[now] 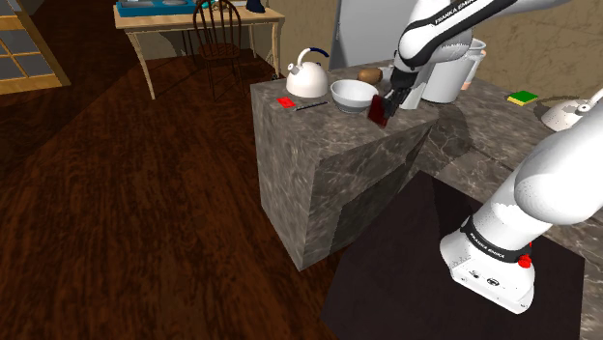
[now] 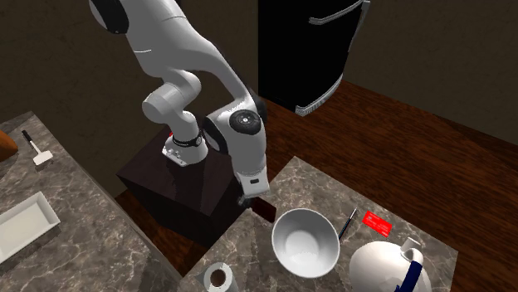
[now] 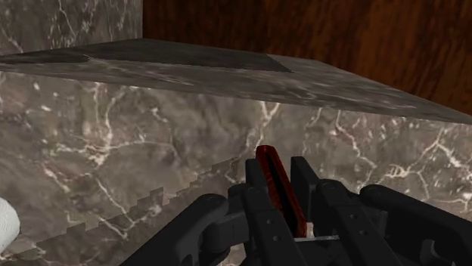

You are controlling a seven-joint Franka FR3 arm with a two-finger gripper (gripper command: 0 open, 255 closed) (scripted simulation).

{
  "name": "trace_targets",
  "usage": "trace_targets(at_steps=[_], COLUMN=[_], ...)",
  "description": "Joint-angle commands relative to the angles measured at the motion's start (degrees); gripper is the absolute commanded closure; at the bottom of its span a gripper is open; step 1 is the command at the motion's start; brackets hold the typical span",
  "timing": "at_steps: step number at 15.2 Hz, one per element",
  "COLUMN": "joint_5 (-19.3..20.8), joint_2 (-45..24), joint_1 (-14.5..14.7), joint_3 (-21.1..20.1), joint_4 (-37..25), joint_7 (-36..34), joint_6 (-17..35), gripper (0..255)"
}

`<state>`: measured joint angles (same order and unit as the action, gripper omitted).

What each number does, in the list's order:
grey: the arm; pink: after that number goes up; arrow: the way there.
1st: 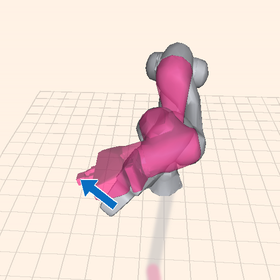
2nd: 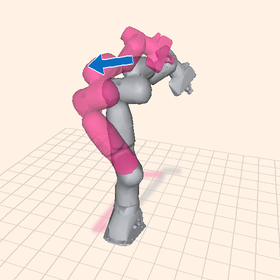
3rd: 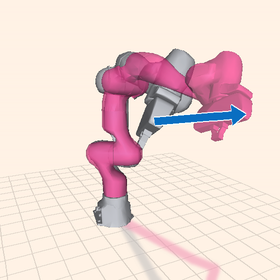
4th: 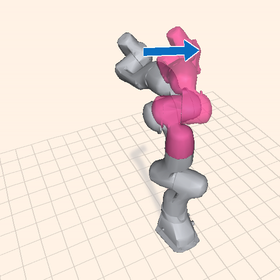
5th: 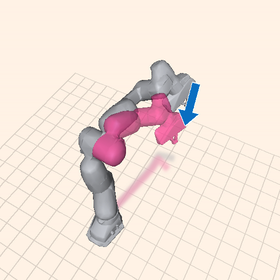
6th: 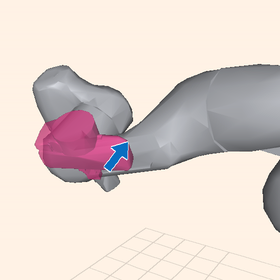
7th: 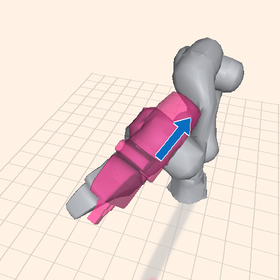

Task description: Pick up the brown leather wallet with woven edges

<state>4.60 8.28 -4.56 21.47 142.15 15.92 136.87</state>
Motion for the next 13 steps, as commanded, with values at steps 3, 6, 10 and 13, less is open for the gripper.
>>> trace_targets(at_steps=[3, 6, 10, 13], joint_5=[0.8, 1.3, 1.7, 1.8], joint_2=[2.3, 3.8, 5.6, 6.1], joint_1=[-0.2, -0.3, -0.3, -0.4], joint_3=[-0.3, -0.6, -1.0, -1.1], joint_4=[-1.2, -2.3, -3.9, -4.5], joint_7=[-0.6, -1.0, -1.4, -1.5], joint_6=[-3.4, -6.0, -9.3, -10.3], gripper=[255, 255, 255, 255])
